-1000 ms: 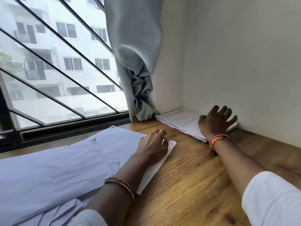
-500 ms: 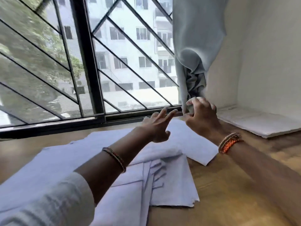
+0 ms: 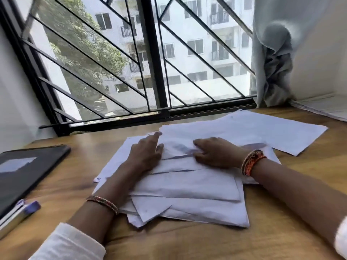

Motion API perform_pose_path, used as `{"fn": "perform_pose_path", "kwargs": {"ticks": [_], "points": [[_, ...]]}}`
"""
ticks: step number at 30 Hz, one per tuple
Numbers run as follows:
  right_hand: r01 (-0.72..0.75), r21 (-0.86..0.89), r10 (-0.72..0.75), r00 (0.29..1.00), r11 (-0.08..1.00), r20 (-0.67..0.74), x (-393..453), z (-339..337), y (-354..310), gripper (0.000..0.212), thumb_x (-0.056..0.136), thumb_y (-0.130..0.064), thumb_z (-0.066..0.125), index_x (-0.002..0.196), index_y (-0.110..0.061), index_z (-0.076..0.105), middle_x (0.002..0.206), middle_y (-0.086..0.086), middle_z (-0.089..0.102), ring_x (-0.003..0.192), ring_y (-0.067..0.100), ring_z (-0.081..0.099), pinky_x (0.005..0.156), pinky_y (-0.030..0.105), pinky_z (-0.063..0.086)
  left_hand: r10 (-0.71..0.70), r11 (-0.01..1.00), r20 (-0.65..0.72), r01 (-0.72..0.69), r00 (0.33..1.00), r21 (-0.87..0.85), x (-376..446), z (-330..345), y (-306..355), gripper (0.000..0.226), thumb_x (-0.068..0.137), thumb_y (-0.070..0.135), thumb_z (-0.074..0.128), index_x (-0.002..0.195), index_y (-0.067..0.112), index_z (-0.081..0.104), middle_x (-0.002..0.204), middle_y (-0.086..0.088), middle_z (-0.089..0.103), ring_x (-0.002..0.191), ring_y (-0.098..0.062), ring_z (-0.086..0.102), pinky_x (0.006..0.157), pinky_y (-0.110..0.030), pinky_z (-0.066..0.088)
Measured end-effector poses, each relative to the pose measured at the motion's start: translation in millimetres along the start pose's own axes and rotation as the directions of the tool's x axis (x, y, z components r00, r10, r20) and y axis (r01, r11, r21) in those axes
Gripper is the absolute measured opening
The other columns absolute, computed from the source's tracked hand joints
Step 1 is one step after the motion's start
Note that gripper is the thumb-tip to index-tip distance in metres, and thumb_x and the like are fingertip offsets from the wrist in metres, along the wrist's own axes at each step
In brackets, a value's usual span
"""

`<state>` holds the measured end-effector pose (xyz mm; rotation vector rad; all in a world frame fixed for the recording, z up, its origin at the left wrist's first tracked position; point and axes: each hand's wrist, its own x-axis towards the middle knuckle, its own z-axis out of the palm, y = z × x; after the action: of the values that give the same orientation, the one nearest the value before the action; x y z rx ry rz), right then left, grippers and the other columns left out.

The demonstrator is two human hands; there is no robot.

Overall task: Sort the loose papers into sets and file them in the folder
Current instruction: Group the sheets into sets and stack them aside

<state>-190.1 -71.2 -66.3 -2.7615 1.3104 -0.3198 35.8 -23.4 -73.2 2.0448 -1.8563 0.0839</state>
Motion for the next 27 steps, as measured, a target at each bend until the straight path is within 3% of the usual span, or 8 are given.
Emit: {"fn": "perform_pose_path", "kwargs": {"ticks": [9, 10, 12, 13, 15, 20, 24, 27], "points": [[0.152, 0.236, -0.120, 0.982, 0.960, -0.145, -8.9, -15.4, 16.9, 0.034, 0.078, 0.009, 0.044, 0.100, -0.008, 0.064, 0.089, 0.011, 0.068, 0.082, 0.030, 0.064, 0.070, 0.038, 0.052, -0.265, 0.791, -0.100, 0.157, 0.959, -0.591, 4.2, 0.9, -15.6, 0.031, 0.102, 0.033, 0.032, 0.118, 0.015, 0.052, 0.122, -0.016, 0.059, 0.112, -0.025, 0.053, 0.085, -0.027, 0.034], [0.175, 0.452, -0.112, 0.980, 0.875, -0.162, -12.4, -27.0, 13.5, 0.027, 0.080, 0.012, 0.049, 0.095, -0.003, 0.067, 0.082, 0.009, 0.069, 0.073, 0.026, 0.065, 0.064, 0.035, 0.052, -0.263, 0.728, -0.098, 0.130, 0.960, -0.673, 3.0, -1.4, -15.2, 0.035, 0.098, 0.047, 0.033, 0.111, 0.021, 0.053, 0.120, -0.011, 0.061, 0.112, -0.024, 0.054, 0.089, -0.030, 0.036], [0.191, 0.884, -0.088, 0.982, 0.427, -0.170, -22.0, -60.7, 4.8, 0.020, 0.080, 0.008, 0.061, 0.095, -0.001, 0.069, 0.078, 0.007, 0.069, 0.061, 0.016, 0.065, 0.055, 0.025, 0.052, -0.265, 0.514, -0.080, 0.071, 0.961, -0.855, -2.1, -14.3, -7.0, 0.060, 0.073, 0.080, 0.038, 0.105, 0.032, 0.054, 0.116, -0.001, 0.062, 0.115, -0.021, 0.054, 0.094, -0.036, 0.041], [0.183, 0.965, -0.082, 0.982, 0.188, -0.170, -26.6, -73.6, 4.1, 0.020, 0.076, -0.001, 0.063, 0.094, -0.004, 0.071, 0.076, 0.007, 0.070, 0.057, 0.014, 0.065, 0.052, 0.022, 0.052, -0.249, 0.362, -0.027, 0.068, 0.968, -0.930, -2.8, -18.3, -5.0, 0.080, 0.055, 0.090, 0.043, 0.109, 0.032, 0.053, 0.115, -0.001, 0.063, 0.116, -0.020, 0.055, 0.091, -0.036, 0.044], [0.230, 0.973, -0.017, 0.973, -0.021, -0.230, -28.1, -85.8, 10.5, 0.019, 0.071, -0.009, 0.063, 0.086, -0.008, 0.074, 0.072, 0.006, 0.072, 0.053, 0.013, 0.066, 0.048, 0.021, 0.052, -0.105, 0.120, 0.096, 0.109, 0.990, -0.987, 0.1, -26.8, -0.1, 0.113, 0.036, 0.094, 0.055, 0.125, 0.024, 0.052, 0.117, -0.011, 0.065, 0.114, -0.024, 0.059, 0.085, -0.037, 0.049], [0.209, 0.974, 0.227, 0.948, 0.088, -0.223, -23.4, -58.9, 28.4, 0.020, 0.086, 0.005, 0.056, 0.099, -0.006, 0.066, 0.076, 0.007, 0.073, 0.059, 0.016, 0.068, 0.051, 0.025, 0.055, 0.217, -0.040, 0.068, 0.079, 0.974, -0.996, -6.7, -47.8, 26.3, 0.074, 0.064, 0.071, 0.065, 0.117, 0.020, 0.068, 0.121, -0.010, 0.066, 0.110, -0.026, 0.064, 0.077, -0.034, 0.056], [0.217, 0.975, 0.269, 0.937, 0.051, -0.223, -20.9, -51.9, 28.9, 0.026, 0.062, -0.011, 0.075, 0.088, -0.011, 0.075, 0.081, 0.010, 0.074, 0.064, 0.018, 0.069, 0.056, 0.027, 0.056, 0.025, 0.091, -0.046, -0.048, 0.999, -0.995, -3.5, -39.8, 36.7, 0.045, 0.067, 0.023, 0.077, 0.110, 0.011, 0.069, 0.110, -0.016, 0.070, 0.096, -0.032, 0.069, 0.072, -0.037, 0.057], [0.239, 0.971, 0.270, 0.935, 0.000, -0.231, -21.7, -55.6, 28.2, 0.031, 0.056, -0.014, 0.076, 0.086, -0.011, 0.075, 0.083, 0.011, 0.074, 0.067, 0.017, 0.070, 0.060, 0.025, 0.056, -0.058, 0.076, -0.070, -0.065, 0.996, -0.995, -1.6, -37.2, 34.9, 0.039, 0.065, 0.017, 0.073, 0.103, 0.008, 0.071, 0.101, -0.018, 0.072, 0.082, -0.027, 0.071, 0.064, -0.034, 0.057]]}}
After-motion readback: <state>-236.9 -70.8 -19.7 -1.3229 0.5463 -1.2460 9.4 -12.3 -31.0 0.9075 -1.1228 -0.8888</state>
